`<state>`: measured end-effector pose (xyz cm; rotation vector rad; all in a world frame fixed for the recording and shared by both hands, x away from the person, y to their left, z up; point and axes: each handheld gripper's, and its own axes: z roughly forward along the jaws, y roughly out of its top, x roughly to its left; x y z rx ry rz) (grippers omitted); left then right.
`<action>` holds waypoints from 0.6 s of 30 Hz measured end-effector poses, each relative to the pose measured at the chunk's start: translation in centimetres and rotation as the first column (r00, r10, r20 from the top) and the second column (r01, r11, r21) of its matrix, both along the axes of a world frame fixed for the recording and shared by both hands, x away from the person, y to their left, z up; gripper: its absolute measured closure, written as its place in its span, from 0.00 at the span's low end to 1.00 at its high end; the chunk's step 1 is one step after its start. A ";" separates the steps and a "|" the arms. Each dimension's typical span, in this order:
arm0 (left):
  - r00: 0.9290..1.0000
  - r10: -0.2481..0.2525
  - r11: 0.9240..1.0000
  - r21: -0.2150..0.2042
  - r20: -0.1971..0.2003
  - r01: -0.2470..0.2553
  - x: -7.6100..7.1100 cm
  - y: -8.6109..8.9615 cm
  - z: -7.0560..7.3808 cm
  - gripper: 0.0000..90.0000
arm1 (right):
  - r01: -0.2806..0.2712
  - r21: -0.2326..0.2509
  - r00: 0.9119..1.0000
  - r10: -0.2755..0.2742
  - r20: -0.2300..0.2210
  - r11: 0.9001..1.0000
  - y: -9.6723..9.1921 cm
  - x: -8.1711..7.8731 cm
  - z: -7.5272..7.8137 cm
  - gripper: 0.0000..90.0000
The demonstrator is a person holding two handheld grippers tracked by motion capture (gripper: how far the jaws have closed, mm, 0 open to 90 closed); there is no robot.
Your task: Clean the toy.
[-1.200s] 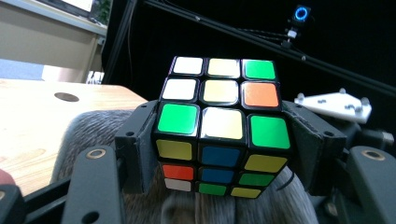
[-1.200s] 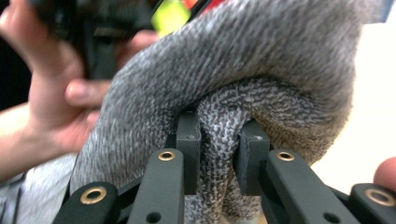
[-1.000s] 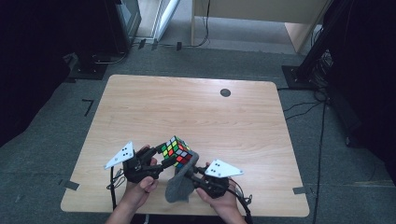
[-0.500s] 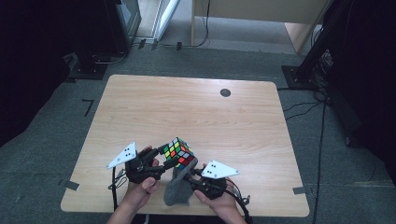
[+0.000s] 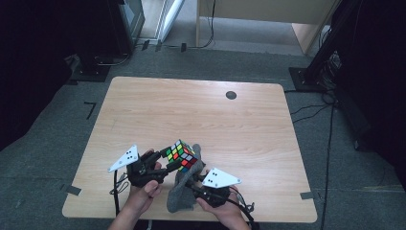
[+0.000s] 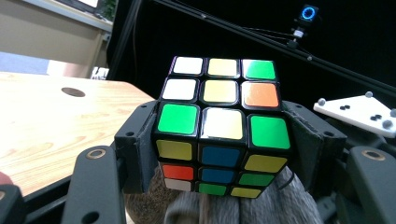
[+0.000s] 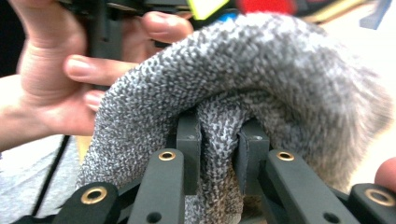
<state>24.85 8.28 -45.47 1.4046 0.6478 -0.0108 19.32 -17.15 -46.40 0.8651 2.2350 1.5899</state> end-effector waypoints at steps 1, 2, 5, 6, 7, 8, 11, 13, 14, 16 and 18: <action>1.000 0.004 1.000 0.001 -0.006 -0.004 0.1 0.1 0.0 0.38 | 0.033 -0.001 0.999 -0.033 0.006 0.999 -0.5 0.2 0.1 0.84; 1.000 0.007 1.000 -0.001 -0.013 -0.007 0.2 0.2 0.0 0.38 | 0.077 -0.009 0.997 -0.077 0.014 0.997 -1.1 0.5 0.3 0.85; 0.999 0.009 1.000 -0.001 -0.046 -0.009 0.5 0.4 -0.1 0.38 | 0.247 -0.058 0.969 -0.245 0.042 0.967 -3.3 1.5 0.4 0.83; 0.997 -0.010 1.000 -0.002 -0.072 0.010 0.8 0.5 -0.3 0.39 | 0.272 -0.063 0.962 -0.270 0.040 0.960 -3.7 1.8 0.4 0.81; 0.996 -0.020 1.000 -0.002 -0.089 0.020 1.0 0.5 -0.3 0.38 | 0.293 -0.073 0.956 -0.291 0.039 0.953 -4.3 2.1 0.3 0.76; 0.994 -0.020 1.000 0.004 -0.105 0.020 1.2 0.5 -0.4 0.38 | 0.300 -0.080 0.954 -0.298 0.036 0.951 -4.5 2.3 0.2 0.72; 0.992 -0.001 1.000 0.020 -0.128 0.004 1.3 0.4 -0.6 0.38 | 0.324 -0.090 0.946 -0.322 0.034 0.942 -5.0 2.7 0.1 0.54; 0.991 0.005 1.000 0.014 -0.136 -0.003 1.3 0.4 -0.6 0.38 | 0.308 -0.060 0.950 -0.303 0.072 0.950 -4.9 2.3 0.4 0.48; 0.990 0.003 1.000 0.011 -0.140 -0.002 1.3 0.4 -0.6 0.38 | 0.297 -0.052 0.952 -0.291 0.093 0.954 -4.8 2.1 0.6 0.46; 0.988 0.002 1.000 0.000 -0.152 -0.002 1.3 0.3 -0.5 0.38 | 0.256 -0.034 0.954 -0.247 0.169 0.966 -4.2 1.3 1.0 0.42; 0.986 -0.013 1.000 -0.008 -0.168 0.012 1.3 0.0 -0.5 0.38 | 0.226 -0.026 0.954 -0.216 0.208 0.974 -3.7 0.7 1.3 0.38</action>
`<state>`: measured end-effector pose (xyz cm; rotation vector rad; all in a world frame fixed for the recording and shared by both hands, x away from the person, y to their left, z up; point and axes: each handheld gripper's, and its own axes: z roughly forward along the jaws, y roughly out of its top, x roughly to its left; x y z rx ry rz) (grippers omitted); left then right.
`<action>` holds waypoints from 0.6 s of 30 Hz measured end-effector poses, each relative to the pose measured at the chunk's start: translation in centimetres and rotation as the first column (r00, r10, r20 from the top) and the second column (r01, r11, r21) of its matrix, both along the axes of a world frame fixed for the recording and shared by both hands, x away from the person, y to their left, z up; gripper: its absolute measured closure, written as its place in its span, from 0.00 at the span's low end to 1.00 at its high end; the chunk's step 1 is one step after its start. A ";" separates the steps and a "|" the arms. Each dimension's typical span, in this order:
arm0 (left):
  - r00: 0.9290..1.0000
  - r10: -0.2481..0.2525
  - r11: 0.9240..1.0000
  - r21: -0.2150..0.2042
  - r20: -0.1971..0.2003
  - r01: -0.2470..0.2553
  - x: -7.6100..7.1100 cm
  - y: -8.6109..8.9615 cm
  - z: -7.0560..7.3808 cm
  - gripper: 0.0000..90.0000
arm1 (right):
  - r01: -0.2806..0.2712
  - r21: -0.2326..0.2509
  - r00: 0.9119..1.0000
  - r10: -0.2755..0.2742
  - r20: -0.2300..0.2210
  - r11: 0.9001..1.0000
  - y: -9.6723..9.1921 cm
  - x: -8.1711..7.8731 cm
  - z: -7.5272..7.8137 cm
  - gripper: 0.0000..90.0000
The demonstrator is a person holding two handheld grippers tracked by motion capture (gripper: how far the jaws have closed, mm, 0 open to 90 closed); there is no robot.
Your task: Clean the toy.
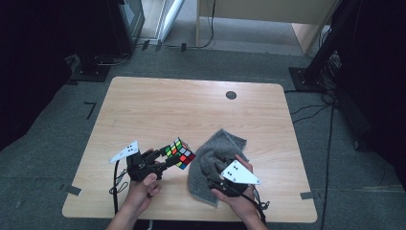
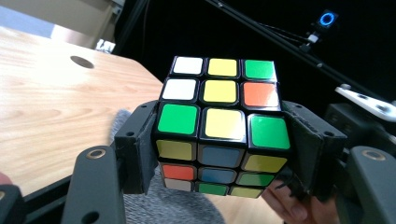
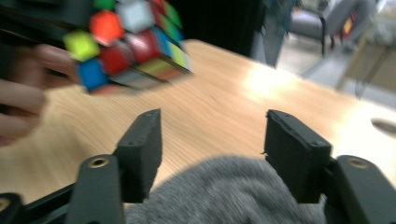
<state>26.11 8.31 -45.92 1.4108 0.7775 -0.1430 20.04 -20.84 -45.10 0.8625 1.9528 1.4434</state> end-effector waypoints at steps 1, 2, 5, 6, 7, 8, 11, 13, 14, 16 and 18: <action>1.000 -0.008 1.000 -0.004 -0.017 0.008 -0.1 -0.3 0.0 0.38 | -0.015 -0.008 1.000 0.016 0.023 1.000 0.4 -0.3 0.1 0.33; 1.000 -0.015 1.000 -0.001 -0.023 0.015 -0.1 -0.5 0.1 0.38 | -0.024 -0.024 0.998 0.025 0.050 0.999 0.8 -0.6 0.1 0.30; 0.998 -0.049 0.999 0.007 -0.043 0.049 -0.4 -1.5 0.2 0.38 | -0.043 -0.059 0.996 0.048 0.077 0.997 1.7 -1.2 0.0 0.25; 0.998 -0.049 0.999 0.012 -0.049 0.050 -0.5 -1.7 0.2 0.38 | -0.040 -0.080 0.995 0.047 0.089 0.996 2.1 -1.3 -0.2 0.23; 0.997 -0.055 0.998 0.009 -0.061 0.056 -0.5 -1.9 0.2 0.38 | -0.046 -0.085 0.995 0.054 0.089 0.995 2.2 -1.3 -0.2 0.23; 0.995 -0.071 0.997 -0.001 -0.071 0.071 -0.5 -2.0 0.2 0.38 | -0.044 -0.095 0.994 0.053 0.093 0.995 2.4 -1.4 -0.3 0.24; 0.991 -0.099 0.995 -0.025 -0.090 0.097 -0.7 -2.5 0.2 0.38 | -0.039 -0.112 0.993 0.051 0.111 0.993 2.9 -1.7 -0.5 0.25; 0.988 -0.117 0.993 -0.028 -0.095 0.115 -0.9 -2.9 0.2 0.38 | -0.016 -0.125 0.991 0.033 0.133 0.992 3.2 -1.9 -0.6 0.26; 0.988 -0.121 0.993 -0.027 -0.096 0.118 -0.9 -3.1 0.2 0.38 | -0.002 -0.131 0.989 0.021 0.144 0.991 3.3 -2.0 -0.7 0.29; 0.987 -0.120 0.993 -0.026 -0.108 0.118 -0.9 -3.2 0.1 0.38 | 0.021 -0.137 0.985 0.003 0.175 0.990 3.2 -2.2 -0.6 0.34; 0.986 -0.119 0.993 -0.031 -0.120 0.116 -0.9 -3.2 0.0 0.38 | 0.033 -0.147 0.982 -0.004 0.189 0.989 3.2 -2.3 -0.6 0.38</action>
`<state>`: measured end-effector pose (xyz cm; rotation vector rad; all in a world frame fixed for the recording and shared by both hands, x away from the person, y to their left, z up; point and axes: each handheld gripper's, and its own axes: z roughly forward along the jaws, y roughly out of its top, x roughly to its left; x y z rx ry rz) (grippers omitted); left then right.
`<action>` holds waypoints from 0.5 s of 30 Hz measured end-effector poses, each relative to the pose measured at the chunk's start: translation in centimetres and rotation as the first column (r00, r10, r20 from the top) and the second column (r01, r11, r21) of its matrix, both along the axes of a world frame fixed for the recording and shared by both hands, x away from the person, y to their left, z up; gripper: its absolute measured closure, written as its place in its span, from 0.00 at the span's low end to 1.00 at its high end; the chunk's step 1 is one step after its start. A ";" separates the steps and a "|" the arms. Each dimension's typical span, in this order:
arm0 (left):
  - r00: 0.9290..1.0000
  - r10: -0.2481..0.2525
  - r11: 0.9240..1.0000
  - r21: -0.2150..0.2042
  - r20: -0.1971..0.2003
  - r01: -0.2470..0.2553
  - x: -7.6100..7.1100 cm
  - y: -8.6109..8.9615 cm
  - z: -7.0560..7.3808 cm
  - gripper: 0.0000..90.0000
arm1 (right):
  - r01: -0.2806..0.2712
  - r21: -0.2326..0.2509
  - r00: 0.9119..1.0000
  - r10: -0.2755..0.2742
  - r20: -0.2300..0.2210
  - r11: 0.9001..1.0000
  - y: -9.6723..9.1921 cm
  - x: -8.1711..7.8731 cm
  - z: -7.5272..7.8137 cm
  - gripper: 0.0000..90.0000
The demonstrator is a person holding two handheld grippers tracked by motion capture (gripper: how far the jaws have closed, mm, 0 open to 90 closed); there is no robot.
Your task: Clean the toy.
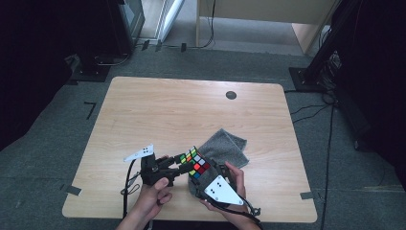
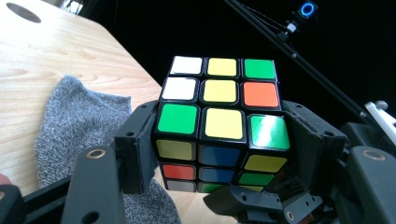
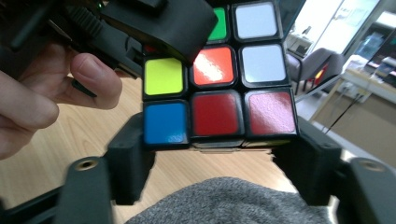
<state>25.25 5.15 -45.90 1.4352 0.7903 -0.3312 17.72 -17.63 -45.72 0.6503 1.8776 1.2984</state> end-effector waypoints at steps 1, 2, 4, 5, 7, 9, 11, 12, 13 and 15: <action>1.000 0.002 1.000 -0.001 -0.002 -0.002 -0.1 0.0 -0.1 0.38 | 0.000 -0.002 1.000 0.000 0.000 1.000 0.0 0.0 0.0 0.38; 1.000 0.000 1.000 0.001 -0.006 0.000 0.0 0.0 -0.1 0.38 | -0.002 -0.006 1.000 0.002 -0.002 1.000 0.0 0.0 0.0 0.38; 1.000 -0.008 1.000 -0.002 -0.016 0.008 0.1 0.0 -0.1 0.38 | -0.002 -0.011 1.000 0.002 -0.002 1.000 -0.1 0.0 0.0 0.38; 1.000 -0.011 1.000 -0.005 -0.020 0.011 0.2 -0.1 -0.2 0.38 | 0.001 -0.013 1.000 -0.001 -0.002 1.000 0.0 0.0 0.0 0.38; 1.000 -0.018 1.000 0.005 -0.021 0.019 0.3 0.0 -0.2 0.38 | 0.005 -0.019 1.000 -0.005 -0.005 1.000 0.0 0.0 0.0 0.38; 1.000 -0.019 1.000 0.014 -0.016 0.019 0.4 0.1 -0.2 0.37 | 0.006 -0.021 1.000 -0.006 -0.012 1.000 0.1 0.0 0.0 0.38; 1.000 -0.001 1.000 0.027 0.012 0.001 0.4 0.3 -0.1 0.36 | 0.002 -0.014 1.000 -0.003 -0.026 1.000 0.0 0.1 0.0 0.38; 1.000 0.004 0.999 0.032 0.024 -0.004 0.4 0.4 0.0 0.35 | 0.001 -0.011 0.999 -0.001 -0.034 1.000 0.0 0.1 0.0 0.39; 0.999 0.018 0.999 0.037 0.047 -0.020 0.3 0.6 0.2 0.34 | 0.001 -0.007 0.999 -0.001 -0.040 1.000 -0.1 0.2 0.0 0.39; 0.997 0.034 0.998 0.048 0.071 -0.037 0.3 0.8 0.3 0.32 | 0.003 0.008 0.998 -0.002 -0.061 1.000 -0.3 0.4 0.0 0.39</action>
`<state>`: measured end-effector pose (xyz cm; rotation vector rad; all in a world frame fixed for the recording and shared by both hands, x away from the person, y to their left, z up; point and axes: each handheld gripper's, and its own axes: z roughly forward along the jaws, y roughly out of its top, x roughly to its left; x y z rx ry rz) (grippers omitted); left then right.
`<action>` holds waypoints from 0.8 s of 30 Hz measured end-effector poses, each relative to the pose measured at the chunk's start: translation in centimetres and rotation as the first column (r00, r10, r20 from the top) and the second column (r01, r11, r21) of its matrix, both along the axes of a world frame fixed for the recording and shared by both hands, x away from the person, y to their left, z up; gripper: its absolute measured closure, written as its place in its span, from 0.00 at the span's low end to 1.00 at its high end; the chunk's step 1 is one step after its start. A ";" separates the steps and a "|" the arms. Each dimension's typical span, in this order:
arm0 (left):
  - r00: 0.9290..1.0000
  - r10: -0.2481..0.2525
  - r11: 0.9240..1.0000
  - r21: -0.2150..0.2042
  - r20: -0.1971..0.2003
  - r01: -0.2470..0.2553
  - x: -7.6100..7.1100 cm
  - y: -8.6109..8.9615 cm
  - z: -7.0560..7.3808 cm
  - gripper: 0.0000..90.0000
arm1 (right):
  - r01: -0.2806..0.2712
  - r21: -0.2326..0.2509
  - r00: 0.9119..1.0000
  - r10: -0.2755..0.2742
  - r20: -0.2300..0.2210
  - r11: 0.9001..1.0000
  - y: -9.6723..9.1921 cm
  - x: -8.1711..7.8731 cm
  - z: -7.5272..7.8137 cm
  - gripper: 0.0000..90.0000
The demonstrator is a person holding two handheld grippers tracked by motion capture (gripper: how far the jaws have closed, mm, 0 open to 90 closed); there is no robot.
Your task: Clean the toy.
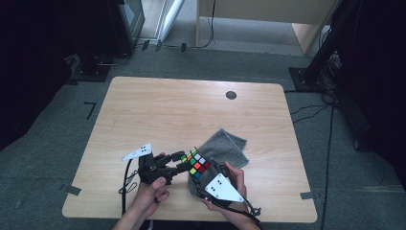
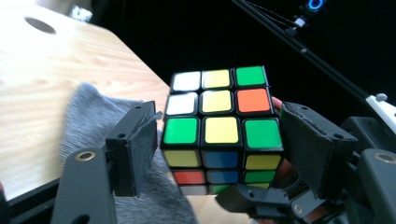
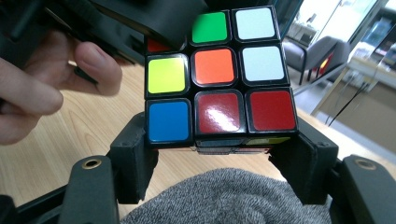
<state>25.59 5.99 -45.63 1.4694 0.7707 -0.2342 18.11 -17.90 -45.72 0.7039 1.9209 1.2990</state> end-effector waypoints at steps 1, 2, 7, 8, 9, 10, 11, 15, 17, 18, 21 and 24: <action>1.000 0.009 1.000 0.021 0.021 -0.009 0.0 0.1 0.0 0.32 | 0.003 0.007 1.000 -0.003 -0.013 1.000 -0.2 0.1 0.0 0.39; 0.999 0.021 0.999 0.042 0.044 -0.022 -0.1 0.1 0.1 0.31 | 0.006 0.017 0.999 -0.005 -0.032 1.000 -0.4 0.4 0.1 0.39; 0.971 0.043 0.974 0.207 0.236 -0.093 -0.8 -0.1 0.3 0.28 | 0.033 0.058 0.991 -0.025 -0.134 0.998 -1.7 1.5 0.3 0.39; 0.959 0.039 0.964 0.242 0.280 -0.110 -1.0 -0.2 0.3 0.27 | 0.039 0.063 0.989 -0.030 -0.142 0.997 -1.9 1.6 0.4 0.39; 0.941 0.036 0.947 0.290 0.336 -0.140 -1.3 -0.4 0.2 0.27 | 0.045 0.070 0.987 -0.034 -0.155 0.996 -2.1 1.8 0.6 0.39; 0.928 0.034 0.935 0.317 0.371 -0.161 -1.6 -0.6 0.1 0.27 | 0.055 0.086 0.983 -0.039 -0.177 0.995 -2.2 1.8 0.8 0.39; 0.910 0.023 0.917 0.355 0.414 -0.184 -1.9 -1.0 0.0 0.27 | 0.054 0.092 0.982 -0.037 -0.184 0.994 -2.3 1.9 0.9 0.39; 0.847 -0.027 0.844 0.466 0.530 -0.265 -3.0 -2.7 -0.7 0.27 | 0.056 0.105 0.971 -0.029 -0.239 0.993 -2.1 2.0 1.4 0.39; 0.834 -0.034 0.826 0.485 0.551 -0.287 -3.3 -3.3 -0.9 0.27 | 0.052 0.109 0.963 -0.022 -0.267 0.993 -1.8 2.0 1.5 0.39; 0.824 -0.028 0.816 0.489 0.566 -0.308 -3.4 -3.4 -1.0 0.27 | 0.055 0.107 0.960 -0.023 -0.279 0.993 -1.7 1.9 1.5 0.38; 0.798 -0.027 0.793 0.499 0.602 -0.349 -3.6 -3.5 -1.2 0.27 | 0.064 0.122 0.946 -0.022 -0.322 0.991 -1.6 2.1 1.6 0.38; 0.781 -0.048 0.782 0.510 0.623 -0.359 -3.8 -3.8 -1.4 0.26 | 0.072 0.134 0.935 -0.021 -0.353 0.988 -1.4 2.1 1.6 0.38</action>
